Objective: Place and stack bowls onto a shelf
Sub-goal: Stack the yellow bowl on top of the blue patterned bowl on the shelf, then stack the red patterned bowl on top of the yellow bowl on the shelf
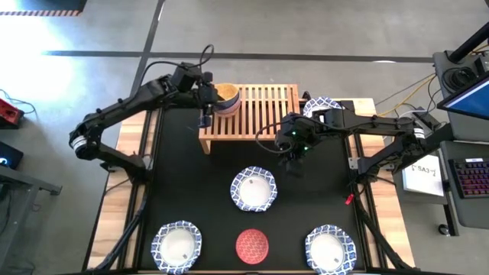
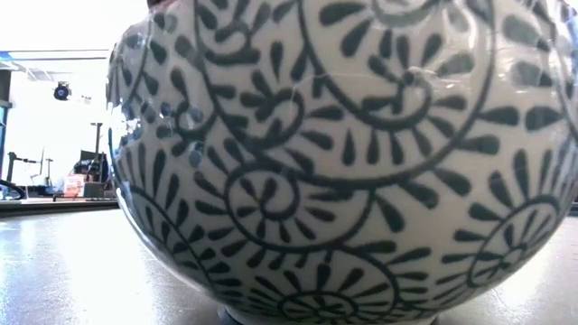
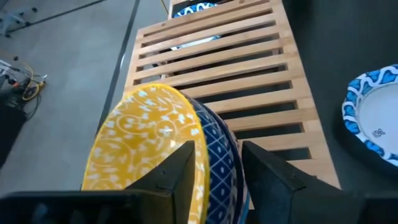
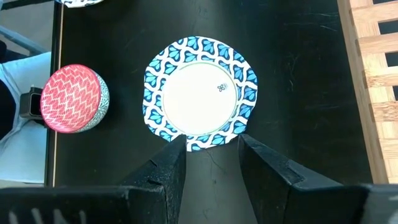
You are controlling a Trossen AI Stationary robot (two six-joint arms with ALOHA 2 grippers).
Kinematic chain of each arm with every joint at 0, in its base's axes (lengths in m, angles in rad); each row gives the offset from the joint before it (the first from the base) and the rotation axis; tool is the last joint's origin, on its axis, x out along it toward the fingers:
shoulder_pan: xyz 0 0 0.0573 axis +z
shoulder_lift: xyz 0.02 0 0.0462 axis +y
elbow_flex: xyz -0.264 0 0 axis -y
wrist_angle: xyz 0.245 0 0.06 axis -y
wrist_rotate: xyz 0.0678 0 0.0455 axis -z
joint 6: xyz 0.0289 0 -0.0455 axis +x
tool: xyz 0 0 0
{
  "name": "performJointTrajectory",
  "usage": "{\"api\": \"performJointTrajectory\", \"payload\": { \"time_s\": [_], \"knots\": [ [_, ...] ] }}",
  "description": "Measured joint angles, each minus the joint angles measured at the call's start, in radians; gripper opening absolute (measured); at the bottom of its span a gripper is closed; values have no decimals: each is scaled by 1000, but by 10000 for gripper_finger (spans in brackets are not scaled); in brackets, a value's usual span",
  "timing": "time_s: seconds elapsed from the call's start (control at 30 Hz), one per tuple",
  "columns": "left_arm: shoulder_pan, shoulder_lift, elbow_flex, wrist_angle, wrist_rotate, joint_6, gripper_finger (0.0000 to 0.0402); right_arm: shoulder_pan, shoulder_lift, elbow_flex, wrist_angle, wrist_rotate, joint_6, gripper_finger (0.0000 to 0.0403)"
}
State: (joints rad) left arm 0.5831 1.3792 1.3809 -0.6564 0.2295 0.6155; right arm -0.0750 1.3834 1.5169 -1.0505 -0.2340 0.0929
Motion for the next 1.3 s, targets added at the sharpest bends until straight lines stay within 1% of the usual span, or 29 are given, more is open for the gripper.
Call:
{"api": "performJointTrajectory", "payload": {
  "time_s": [0.17,0.3,0.43,0.57,0.63,0.7,0.8,0.87,0.9,1.0,1.17,1.3],
  "knots": [
    [0,-1,12,-48,-2,-18,132,0,0,0,-1,0,0,134],
    [-14,-2,31,-93,-3,-32,135,0,0,0,-2,0,0,134],
    [-58,-2,63,-139,-8,-37,135,0,0,0,-2,0,0,134],
    [-107,-4,102,-148,-9,-25,135,0,0,0,-3,0,1,134],
    [-124,-5,124,-151,-34,-17,135,0,0,0,-8,0,8,134],
    [-132,-6,138,-156,-85,3,135,0,0,0,-17,0,15,134],
    [-117,-3,143,-159,-163,27,135,0,0,-1,-19,0,15,134],
    [-80,5,140,-160,-179,32,135,0,0,-1,-19,0,19,134],
    [-62,14,139,-169,-177,32,135,0,0,-1,-19,0,19,134],
    [-25,35,137,-174,-131,34,135,0,0,-1,-20,0,20,134],
    [-21,32,144,-172,-112,62,135,-3,0,-1,-23,0,19,134],
    [-22,22,181,-174,-114,58,135,-3,0,-1,-24,0,19,134]
  ]
}}
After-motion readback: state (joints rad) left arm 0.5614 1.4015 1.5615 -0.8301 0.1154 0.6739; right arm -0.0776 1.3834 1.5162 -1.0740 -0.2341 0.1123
